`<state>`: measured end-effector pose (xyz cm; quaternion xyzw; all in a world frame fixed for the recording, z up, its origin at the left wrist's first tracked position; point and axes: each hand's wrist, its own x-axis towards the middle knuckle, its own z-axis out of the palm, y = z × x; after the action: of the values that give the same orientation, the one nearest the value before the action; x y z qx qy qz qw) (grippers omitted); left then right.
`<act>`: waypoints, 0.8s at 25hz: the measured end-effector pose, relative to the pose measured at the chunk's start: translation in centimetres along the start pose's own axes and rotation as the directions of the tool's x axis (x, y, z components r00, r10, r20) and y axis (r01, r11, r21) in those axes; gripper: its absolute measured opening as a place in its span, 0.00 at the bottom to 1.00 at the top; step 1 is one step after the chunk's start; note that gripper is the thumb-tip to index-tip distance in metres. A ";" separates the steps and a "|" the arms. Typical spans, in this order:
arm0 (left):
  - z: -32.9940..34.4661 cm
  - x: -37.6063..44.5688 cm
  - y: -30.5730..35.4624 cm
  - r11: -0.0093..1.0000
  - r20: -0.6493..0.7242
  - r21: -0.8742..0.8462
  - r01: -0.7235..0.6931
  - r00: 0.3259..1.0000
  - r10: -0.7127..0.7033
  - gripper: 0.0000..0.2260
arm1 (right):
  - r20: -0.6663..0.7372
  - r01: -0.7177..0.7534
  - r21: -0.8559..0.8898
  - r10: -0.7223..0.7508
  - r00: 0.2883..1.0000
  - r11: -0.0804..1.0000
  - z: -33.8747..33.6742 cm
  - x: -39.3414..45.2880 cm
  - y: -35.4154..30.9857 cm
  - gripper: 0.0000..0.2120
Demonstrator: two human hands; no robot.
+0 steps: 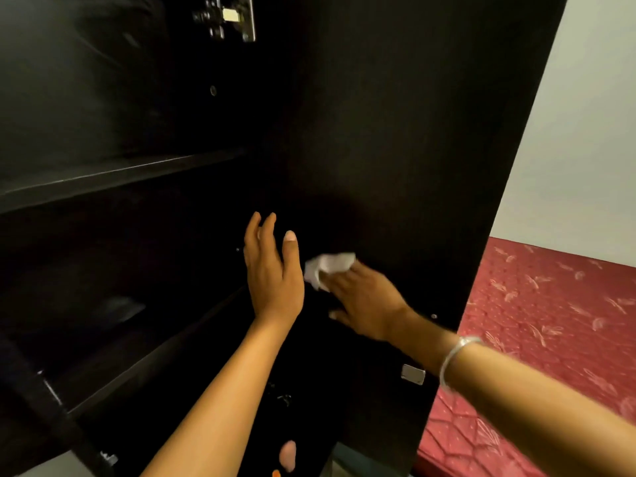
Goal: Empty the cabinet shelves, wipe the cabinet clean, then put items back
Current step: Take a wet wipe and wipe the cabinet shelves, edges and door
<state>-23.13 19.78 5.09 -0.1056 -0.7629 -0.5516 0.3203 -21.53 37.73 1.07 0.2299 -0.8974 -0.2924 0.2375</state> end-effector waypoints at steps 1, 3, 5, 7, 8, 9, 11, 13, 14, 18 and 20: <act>-0.2 0.3 0.1 1.000 -0.006 0.005 -0.005 1.000 0.005 0.31 | -0.136 -0.129 -0.013 0.126 0.983 0.992 -3.0 3.3 2.5 0.39; -0.9 0.6 0.6 1.000 -0.023 -0.003 -0.024 0.999 0.024 0.31 | -0.264 -0.350 -0.019 0.333 0.905 0.937 -9.0 8.6 7.2 0.38; -2.1 1.1 1.0 0.998 -0.038 -0.006 -0.057 0.998 0.057 0.30 | -0.300 -0.452 -0.003 0.431 0.851 0.892 -11.6 11.2 9.2 0.38; -3.7 2.1 1.2 0.993 -0.047 0.021 -0.120 0.992 0.121 0.29 | -0.255 -0.388 -0.043 0.365 0.895 0.921 -10.4 11.6 7.4 0.38; -4.5 2.6 1.2 0.987 -0.043 0.049 -0.151 0.987 0.153 0.29 | -0.199 -0.298 -0.096 0.275 0.941 0.950 -8.9 11.2 5.8 0.38; -5.6 3.4 1.2 0.981 -0.030 0.086 -0.176 0.983 0.179 0.28 | -0.133 -0.200 -0.141 0.182 0.974 0.970 -7.8 10.7 4.3 0.39; -7.1 5.0 1.2 0.963 -0.002 0.166 -0.212 0.977 0.215 0.26 | -0.079 -0.099 -0.191 0.086 0.993 0.977 -7.5 11.0 4.5 0.38; -8.5 6.4 1.0 0.947 -0.013 0.212 -0.240 0.968 0.249 0.24 | -0.193 -0.265 -0.142 0.236 0.952 0.954 -11.0 13.8 7.0 0.37; -8.8 6.9 1.2 0.944 -0.021 0.208 -0.255 0.964 0.265 0.23 | -0.280 -0.393 -0.084 0.357 0.891 0.916 -13.0 15.1 8.8 0.36; -9.5 8.0 2.7 0.945 0.004 0.156 -0.286 0.957 0.289 0.23 | -0.382 -0.463 -0.042 0.413 0.826 0.886 -15.7 17.0 11.3 0.33; -9.7 8.4 3.6 0.937 0.016 0.146 -0.319 0.947 0.320 0.22 | -0.310 -0.353 -0.166 0.291 0.905 0.921 -13.8 15.9 10.5 0.31</act>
<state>-24.14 10.68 14.71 -0.2018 -0.7728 -0.4351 0.4156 -29.10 30.86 22.26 0.0890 -0.8427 -0.3103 0.4309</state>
